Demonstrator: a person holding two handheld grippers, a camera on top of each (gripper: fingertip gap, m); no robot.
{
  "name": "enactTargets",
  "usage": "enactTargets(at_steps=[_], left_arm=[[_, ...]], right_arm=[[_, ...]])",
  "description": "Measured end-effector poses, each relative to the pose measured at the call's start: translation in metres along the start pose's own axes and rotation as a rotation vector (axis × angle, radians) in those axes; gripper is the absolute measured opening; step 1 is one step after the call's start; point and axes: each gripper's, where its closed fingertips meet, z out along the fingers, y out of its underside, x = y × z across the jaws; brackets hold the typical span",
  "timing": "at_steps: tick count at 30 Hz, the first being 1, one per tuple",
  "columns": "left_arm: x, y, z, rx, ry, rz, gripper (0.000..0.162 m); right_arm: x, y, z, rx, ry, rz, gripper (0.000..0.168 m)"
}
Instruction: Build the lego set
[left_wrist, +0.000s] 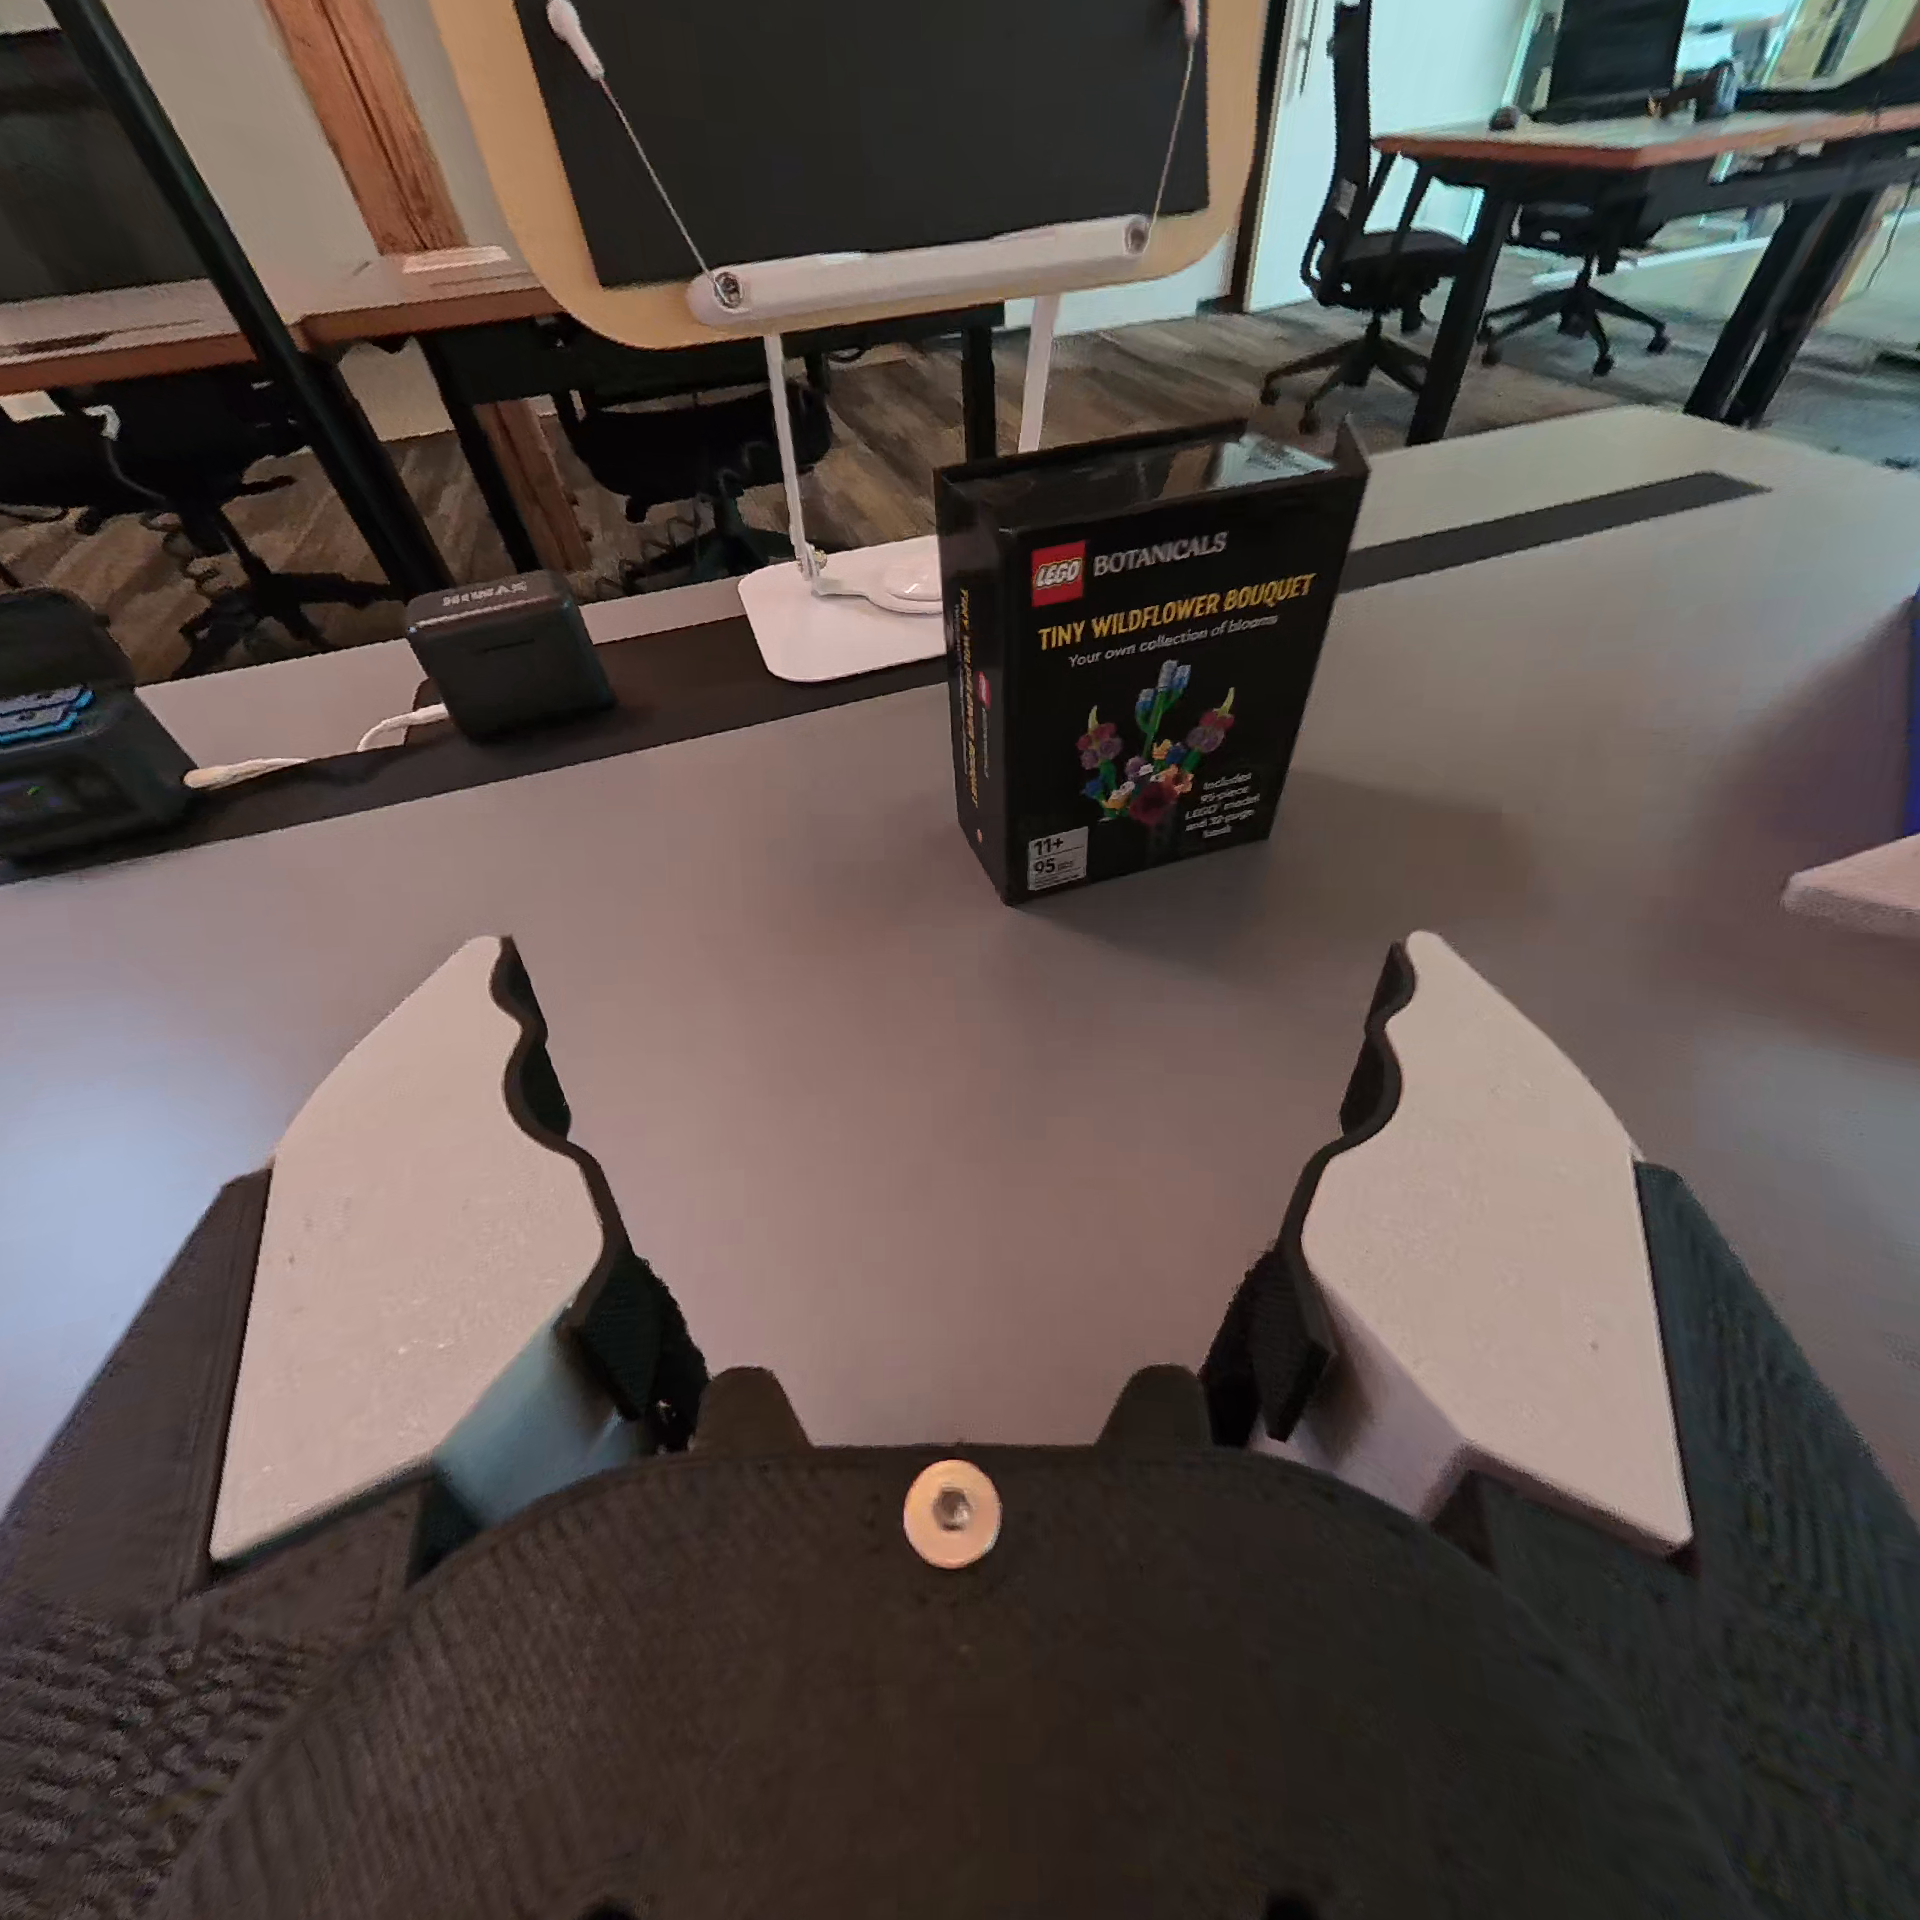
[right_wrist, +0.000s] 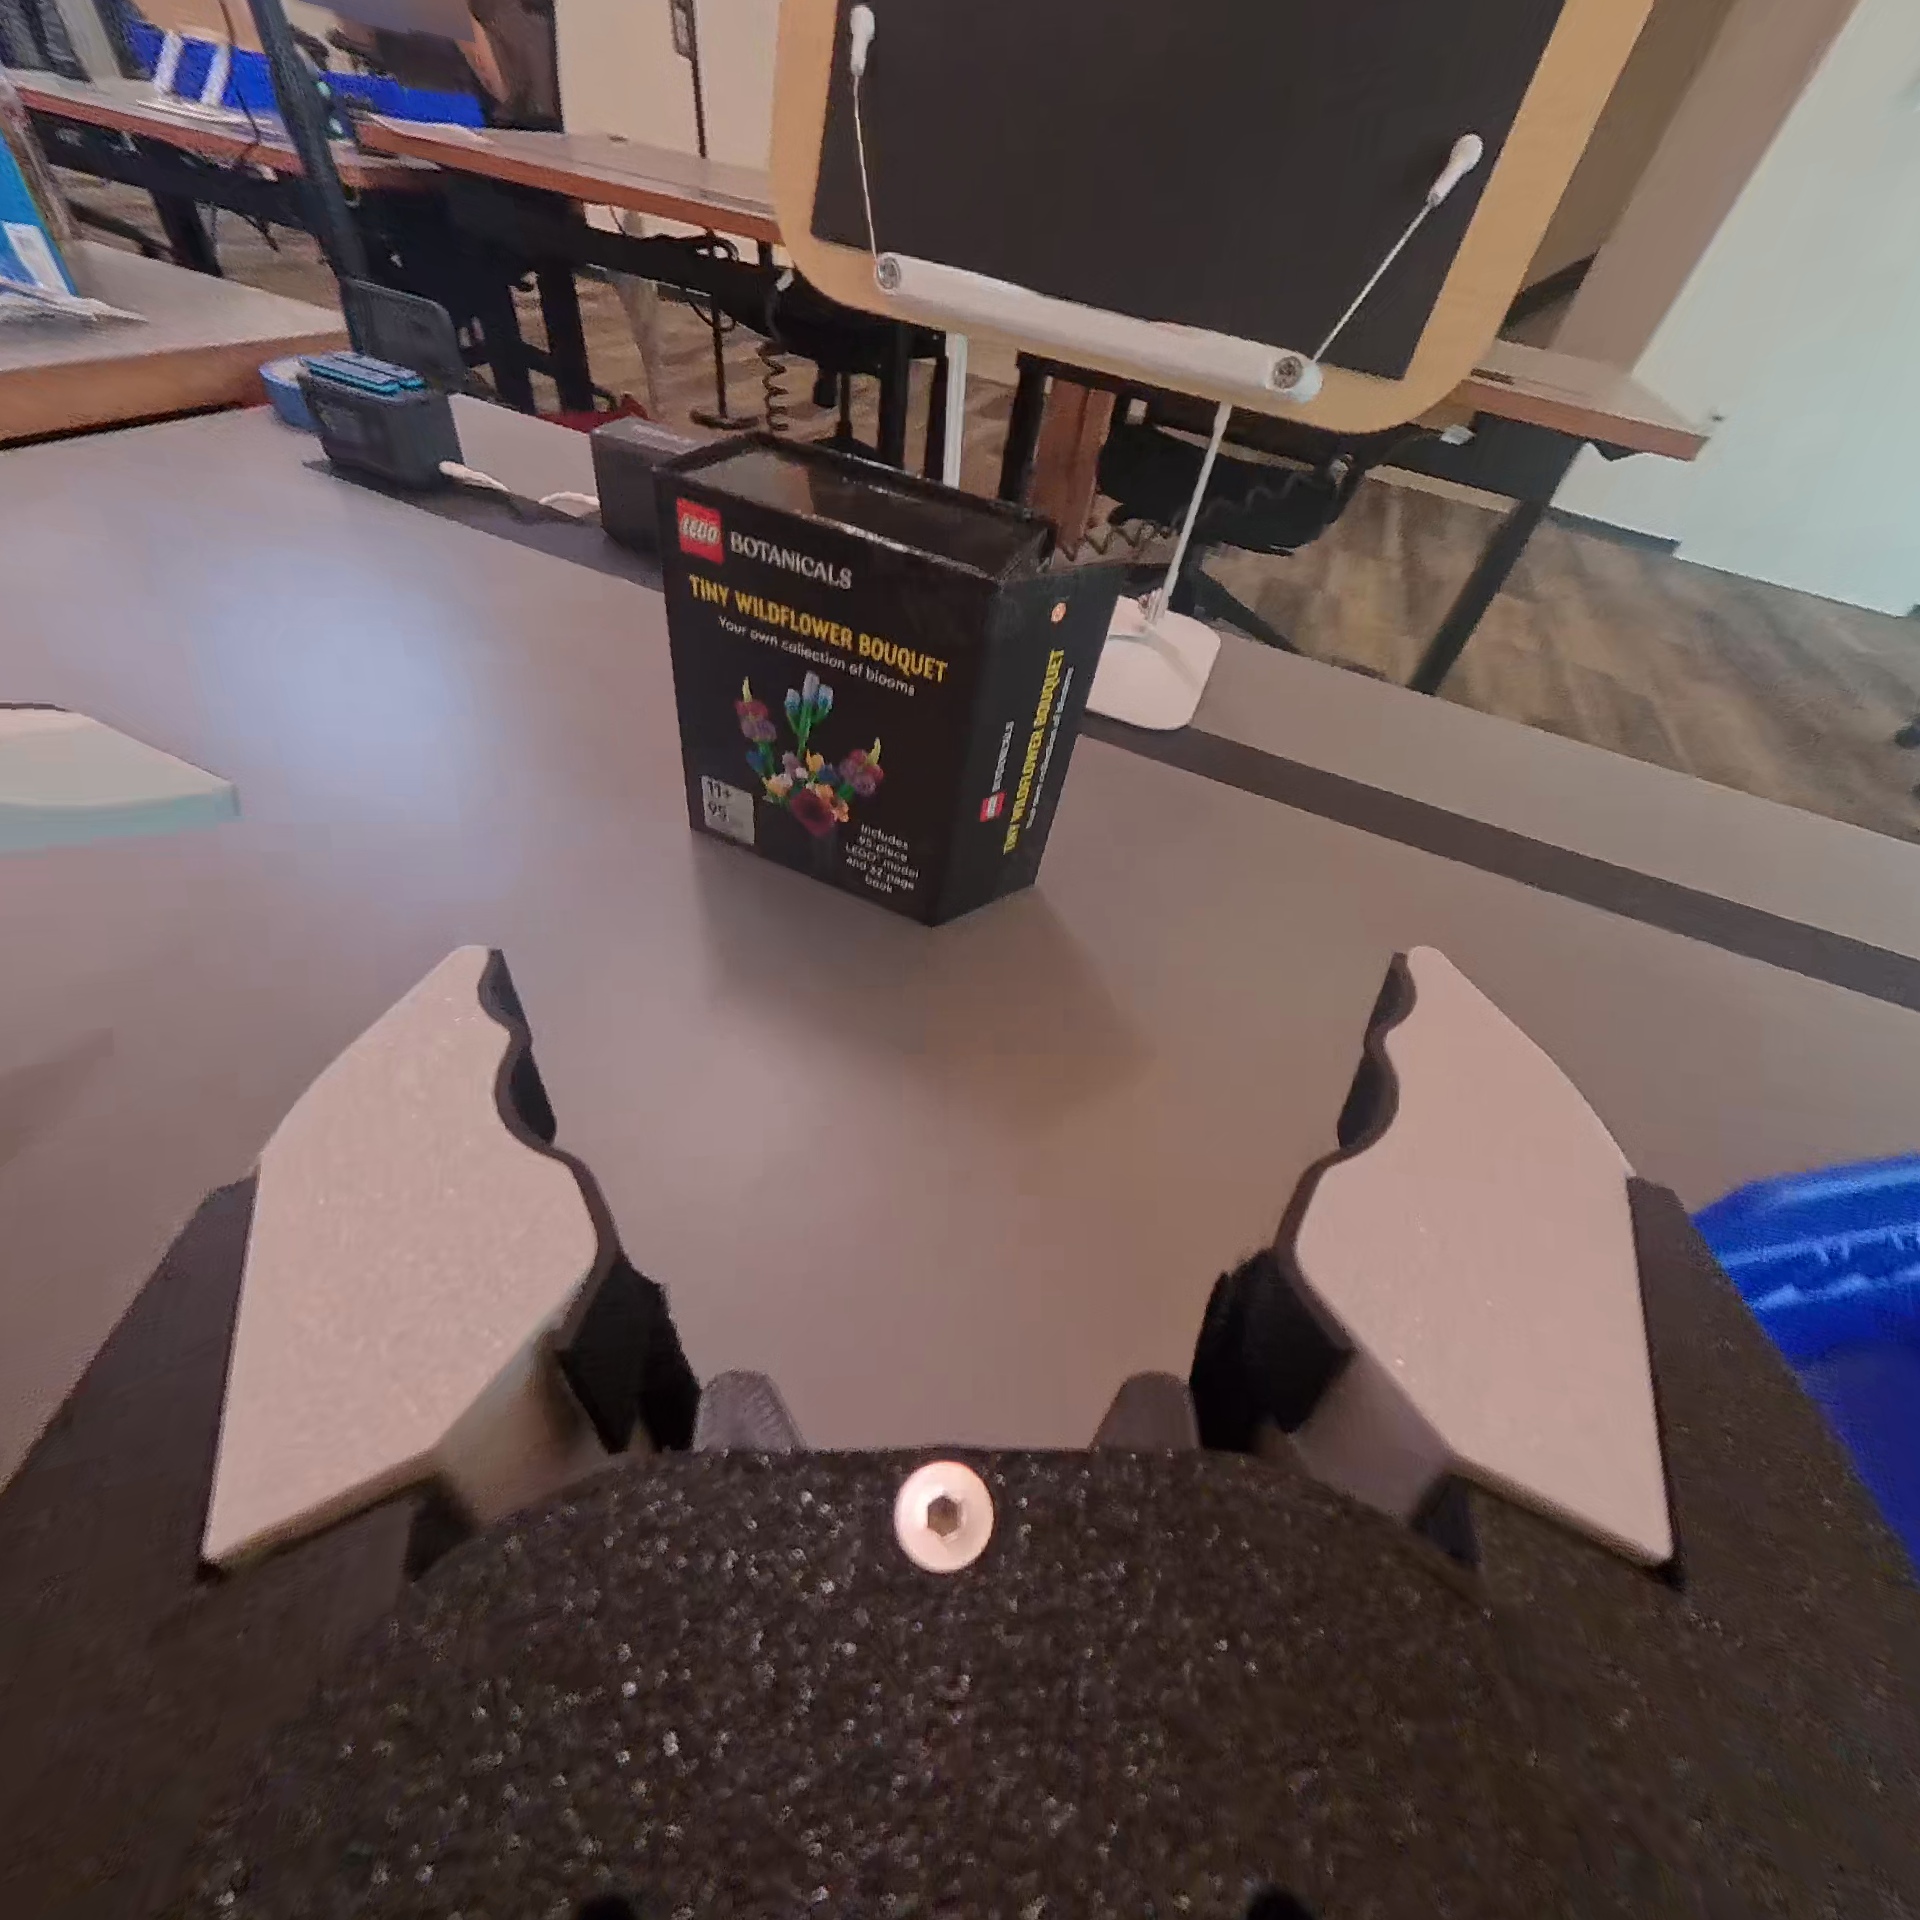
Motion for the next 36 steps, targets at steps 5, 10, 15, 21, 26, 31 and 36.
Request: enactTargets(at_steps=[5,10,15,21,26,31,36], left_arm=[[0.019,-0.001,-0.028,0.040,-0.019,-0.018,0.144],[0.042,0.003,-0.049,0.058,0.004,-0.020,0.144],[0.058,0.007,-0.060,0.059,0.018,-0.010,0.144],[0.065,0.010,-0.061,0.055,0.020,-0.012,0.144],[0.066,0.008,-0.057,0.050,0.019,-0.002,0.144],[0.069,0.013,-0.054,0.037,0.017,0.019,0.144],[0.071,0.016,-0.054,0.031,0.020,0.015,0.144]], right_arm=[[-0.016,0.003,-0.025,0.023,0.027,0.036,0.148],[-0.029,0.008,-0.048,0.049,0.028,0.064,0.148],[-0.036,0.012,-0.064,0.053,0.030,0.061,0.147],[-0.038,0.017,-0.070,0.054,0.036,0.053,0.147],[-0.035,0.017,-0.068,0.049,0.038,0.063,0.147],[-0.036,0.020,-0.067,0.043,0.035,0.064,0.147],[-0.035,0.021,-0.069,0.038,0.039,0.063,0.147]])
